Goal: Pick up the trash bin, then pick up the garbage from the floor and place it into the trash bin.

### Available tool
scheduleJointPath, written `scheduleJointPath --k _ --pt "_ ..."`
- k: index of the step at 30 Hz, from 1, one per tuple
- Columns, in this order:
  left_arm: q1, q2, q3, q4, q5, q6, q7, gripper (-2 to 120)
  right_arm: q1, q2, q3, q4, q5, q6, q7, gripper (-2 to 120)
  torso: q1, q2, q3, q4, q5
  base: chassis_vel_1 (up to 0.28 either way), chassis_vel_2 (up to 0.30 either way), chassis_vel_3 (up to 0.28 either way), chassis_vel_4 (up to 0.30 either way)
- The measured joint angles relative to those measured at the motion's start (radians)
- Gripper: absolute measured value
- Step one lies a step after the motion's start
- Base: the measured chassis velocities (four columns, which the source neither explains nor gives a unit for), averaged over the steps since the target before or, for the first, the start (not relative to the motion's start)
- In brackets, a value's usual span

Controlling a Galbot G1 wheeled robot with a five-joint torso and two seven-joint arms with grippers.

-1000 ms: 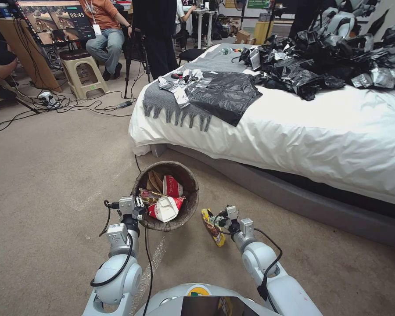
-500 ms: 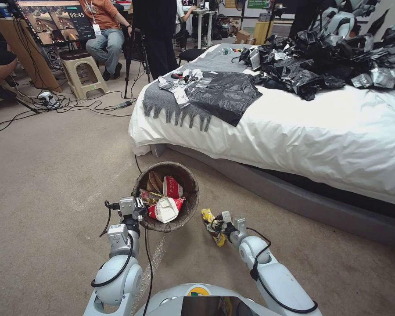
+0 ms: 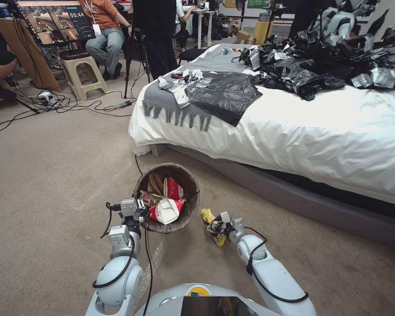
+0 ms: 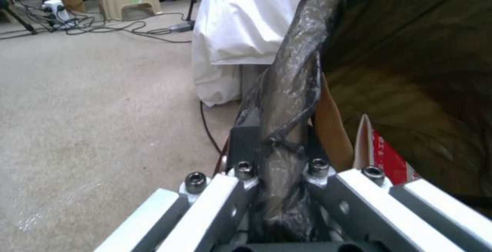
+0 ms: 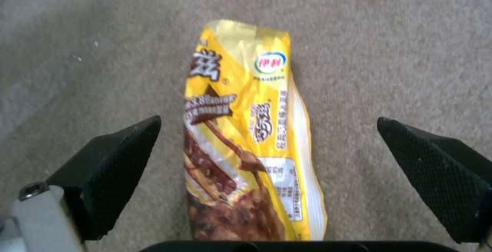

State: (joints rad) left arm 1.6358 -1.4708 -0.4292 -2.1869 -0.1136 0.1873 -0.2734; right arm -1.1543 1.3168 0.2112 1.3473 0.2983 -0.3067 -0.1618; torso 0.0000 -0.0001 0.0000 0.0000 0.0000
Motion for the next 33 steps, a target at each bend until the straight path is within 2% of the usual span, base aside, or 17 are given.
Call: scheduleJointPath --k 4,10,12,13,15,16,19,20,22,23,26,30,32,33 --pt "-0.001 0.001 0.000 0.000 0.001 0.000 0.000 2 0.015 0.006 -0.001 -0.039 -0.020 0.020 -0.005 99 0.000 0.000 0.000 0.0000 0.0000 0.000 0.000 0.000 0.000" --pt "0.001 0.000 0.002 0.000 0.003 0.000 0.000 2 0.022 0.015 -0.002 -0.081 -0.036 0.042 -0.005 84 0.000 0.000 0.000 0.0000 0.0000 0.000 0.000 0.000 0.000" --pt "0.001 0.000 0.000 -0.001 0.003 0.000 -0.001 2 0.021 0.021 -0.001 -0.100 -0.046 0.060 -0.005 71 0.000 0.000 0.000 0.0000 0.0000 0.000 0.000 0.000 0.000" --pt "0.001 0.000 0.000 -0.001 0.003 0.000 -0.001 2 0.021 0.021 -0.001 -0.100 -0.046 0.060 -0.005 71 0.000 0.000 0.000 0.0000 0.0000 0.000 0.000 0.000 0.000" --pt "0.000 0.000 0.000 -0.001 0.003 0.000 -0.002 2 0.017 0.022 0.001 -0.107 -0.048 0.067 -0.005 61 0.000 0.000 0.000 0.0000 0.0000 0.000 0.000 0.000 0.000" --pt "0.000 0.000 0.000 -0.001 0.003 0.000 -0.002 2 0.017 0.022 0.001 -0.107 -0.048 0.067 -0.005 61 0.000 0.000 0.000 0.0000 0.0000 0.000 0.000 0.000 0.000" --pt "0.000 -0.001 0.001 -0.001 0.003 0.000 -0.002 2 0.016 0.024 0.004 -0.122 -0.052 0.075 -0.005 47 0.000 0.000 0.000 0.0000 0.0000 0.000 0.000 0.000 0.000" --pt "0.000 -0.001 0.001 -0.001 0.003 0.000 -0.002 2 0.016 0.024 0.004 -0.122 -0.052 0.075 -0.005 47 0.000 0.000 0.000 0.0000 0.0000 0.000 0.000 0.000 0.000" --pt "0.000 -0.001 0.001 0.000 0.003 -0.001 -0.002 2 0.016 0.026 0.007 -0.136 -0.056 0.082 -0.006 35 0.000 0.000 0.000 0.0000 0.0000 0.000 0.000 0.000 0.000" --pt "0.000 -0.001 0.001 0.000 0.003 -0.001 -0.002 2 0.016 0.026 0.007 -0.136 -0.056 0.082 -0.006 35 0.000 0.000 0.000 0.0000 0.0000 0.000 0.000 0.000 0.000" --pt "-0.001 -0.001 0.000 0.000 0.003 -0.002 -0.003 2 0.017 0.030 0.010 -0.154 -0.062 0.093 -0.008 19 0.000 0.000 0.000 -0.0001 -0.0003 0.000 0.000 0.000 0.000" --pt "-0.002 -0.001 0.001 0.000 0.003 -0.002 -0.003 2 0.019 0.030 0.011 -0.162 -0.063 0.097 -0.008 11 0.000 0.000 0.000 -0.0002 -0.0004 0.000 0.000 0.000 0.000" --pt "-0.004 -0.001 0.001 0.000 0.003 -0.002 -0.003 2 0.020 0.030 0.012 -0.165 -0.064 0.101 -0.008 0 0.000 0.000 0.000 0.0000 -0.0001 0.000 0.000 0.000 0.000" --pt "-0.003 -0.001 0.001 0.000 0.003 -0.002 -0.003 2 0.020 0.030 0.012 -0.166 -0.065 0.103 -0.008 0 0.000 0.000 0.000 0.0002 0.0001 0.000 0.000 0.000 0.000"
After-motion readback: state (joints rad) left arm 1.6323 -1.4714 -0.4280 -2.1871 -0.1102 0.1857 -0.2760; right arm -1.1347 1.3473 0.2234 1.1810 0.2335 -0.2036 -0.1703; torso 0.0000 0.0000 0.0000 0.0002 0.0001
